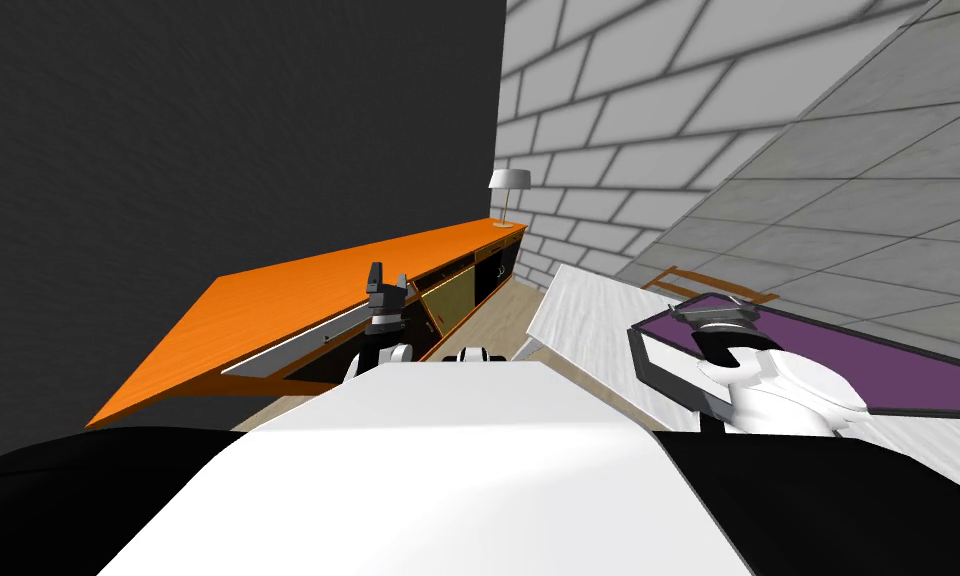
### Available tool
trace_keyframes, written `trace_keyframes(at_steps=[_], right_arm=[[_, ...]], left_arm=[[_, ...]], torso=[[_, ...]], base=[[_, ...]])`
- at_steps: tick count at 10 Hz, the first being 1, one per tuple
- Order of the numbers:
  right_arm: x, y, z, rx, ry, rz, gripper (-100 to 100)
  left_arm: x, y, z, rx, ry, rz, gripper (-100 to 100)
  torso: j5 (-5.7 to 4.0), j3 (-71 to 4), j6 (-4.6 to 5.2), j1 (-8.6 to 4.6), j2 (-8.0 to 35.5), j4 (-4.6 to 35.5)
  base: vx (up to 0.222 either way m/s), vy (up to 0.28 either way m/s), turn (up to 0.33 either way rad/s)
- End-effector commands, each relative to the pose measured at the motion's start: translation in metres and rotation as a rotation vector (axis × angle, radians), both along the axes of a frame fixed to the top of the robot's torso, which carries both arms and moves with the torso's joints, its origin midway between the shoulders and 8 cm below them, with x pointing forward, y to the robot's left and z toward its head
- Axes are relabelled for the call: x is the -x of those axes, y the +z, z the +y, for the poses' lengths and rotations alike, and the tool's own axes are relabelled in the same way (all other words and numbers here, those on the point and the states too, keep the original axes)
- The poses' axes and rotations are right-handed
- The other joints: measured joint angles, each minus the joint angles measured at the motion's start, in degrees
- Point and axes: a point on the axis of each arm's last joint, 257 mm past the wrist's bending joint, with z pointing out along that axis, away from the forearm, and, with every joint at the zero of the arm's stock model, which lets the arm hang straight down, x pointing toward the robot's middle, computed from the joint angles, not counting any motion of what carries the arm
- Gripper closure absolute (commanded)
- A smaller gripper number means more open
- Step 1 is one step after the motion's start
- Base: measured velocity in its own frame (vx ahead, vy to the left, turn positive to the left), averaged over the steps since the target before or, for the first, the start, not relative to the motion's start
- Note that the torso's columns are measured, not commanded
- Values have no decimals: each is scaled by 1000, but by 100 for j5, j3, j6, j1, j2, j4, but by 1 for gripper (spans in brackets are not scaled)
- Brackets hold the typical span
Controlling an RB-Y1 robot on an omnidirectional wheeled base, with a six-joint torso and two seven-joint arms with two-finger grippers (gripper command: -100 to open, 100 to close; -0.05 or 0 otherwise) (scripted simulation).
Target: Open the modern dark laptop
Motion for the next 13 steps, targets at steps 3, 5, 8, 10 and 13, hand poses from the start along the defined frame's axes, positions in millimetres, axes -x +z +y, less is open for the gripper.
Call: trace_keyframes(at_steps=[3,5,8,10,13], right_arm=[[-8,5,4,6,-13,7,-100],[-14,7,9,7,-19,8,-100],[-23,9,18,8,-26,6,-100],[-29,9,25,7,-29,3,-100],[-20,8,15,8,-24,7,100]], left_arm=[[0,0,0,0,0,0,0],[0,0,0,0,0,0,0],[0,0,0,0,0,0,0],[0,0,0,0,0,0,0],[0,0,0,0,0,0,0]], torso=[[-10,17,2,-24,23,8],[-2,6,-1,-4,7,3],[-1,1,-1,-1,0,0],[-2,5,0,-1,7,2],[-16,0,2,15,-10,-10]], base=[[-20,-41,28],[-34,-54,28],[-27,-54,29],[-37,-50,28],[14,17,-24]])
